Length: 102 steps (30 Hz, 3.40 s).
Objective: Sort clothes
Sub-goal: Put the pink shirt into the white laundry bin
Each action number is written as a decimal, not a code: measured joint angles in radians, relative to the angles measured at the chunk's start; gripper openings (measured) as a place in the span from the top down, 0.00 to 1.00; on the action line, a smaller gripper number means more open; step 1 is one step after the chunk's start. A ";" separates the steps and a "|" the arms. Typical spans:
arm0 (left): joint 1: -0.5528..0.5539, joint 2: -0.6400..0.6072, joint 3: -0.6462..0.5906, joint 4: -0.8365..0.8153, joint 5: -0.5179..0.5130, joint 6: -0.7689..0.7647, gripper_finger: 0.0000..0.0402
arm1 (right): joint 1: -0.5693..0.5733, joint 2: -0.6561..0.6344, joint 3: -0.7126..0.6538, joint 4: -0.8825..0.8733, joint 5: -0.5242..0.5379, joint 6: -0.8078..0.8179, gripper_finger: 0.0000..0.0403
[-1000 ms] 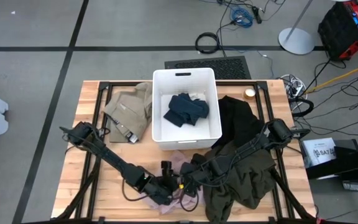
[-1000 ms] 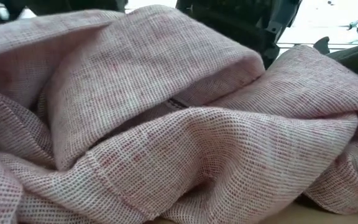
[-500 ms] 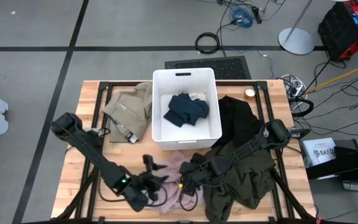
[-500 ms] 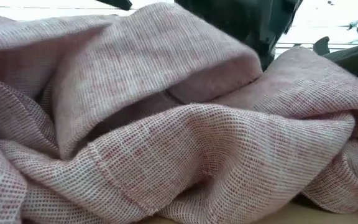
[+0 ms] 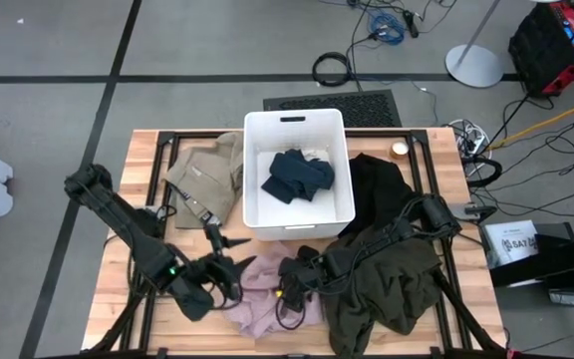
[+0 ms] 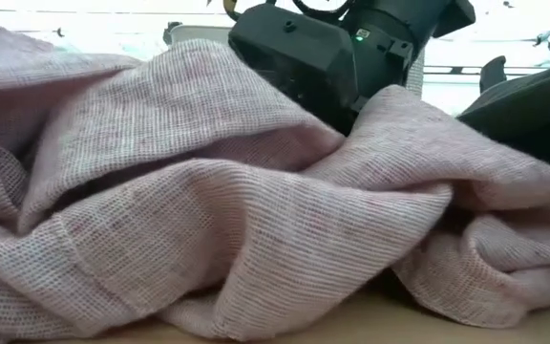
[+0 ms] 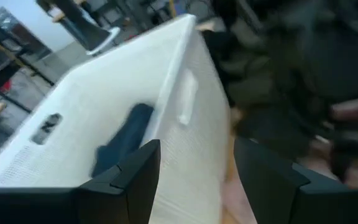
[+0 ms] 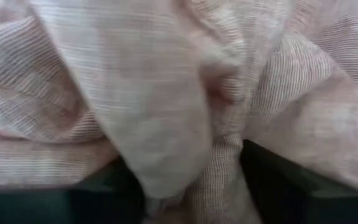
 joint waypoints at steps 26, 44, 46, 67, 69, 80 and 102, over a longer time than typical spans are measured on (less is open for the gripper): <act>0.279 -0.297 0.000 0.615 0.608 0.517 0.47 | -0.033 -0.010 -0.011 0.108 -0.086 -0.121 0.94; 0.356 -0.677 -0.702 1.103 0.764 0.181 0.47 | -0.022 -0.065 -0.013 0.110 -0.095 -0.160 0.96; 0.335 -0.678 -0.759 1.210 0.758 0.187 0.47 | -0.017 -0.065 -0.013 0.109 -0.094 -0.160 0.97; 0.323 -0.720 -0.791 1.243 0.642 0.331 0.47 | -0.045 -0.394 -0.014 0.193 -0.119 -0.465 0.97; 0.322 -0.733 -0.790 1.243 0.642 0.321 0.47 | -0.044 -0.457 -0.013 0.217 -0.119 -0.525 0.97; 0.314 -0.762 -0.790 1.184 0.658 0.319 0.47 | -0.108 -0.749 -0.011 0.258 -0.072 -0.721 0.97; 0.314 -0.796 -0.790 1.038 0.434 0.319 0.47 | -0.652 -0.706 -0.010 -0.209 -0.038 -0.483 0.97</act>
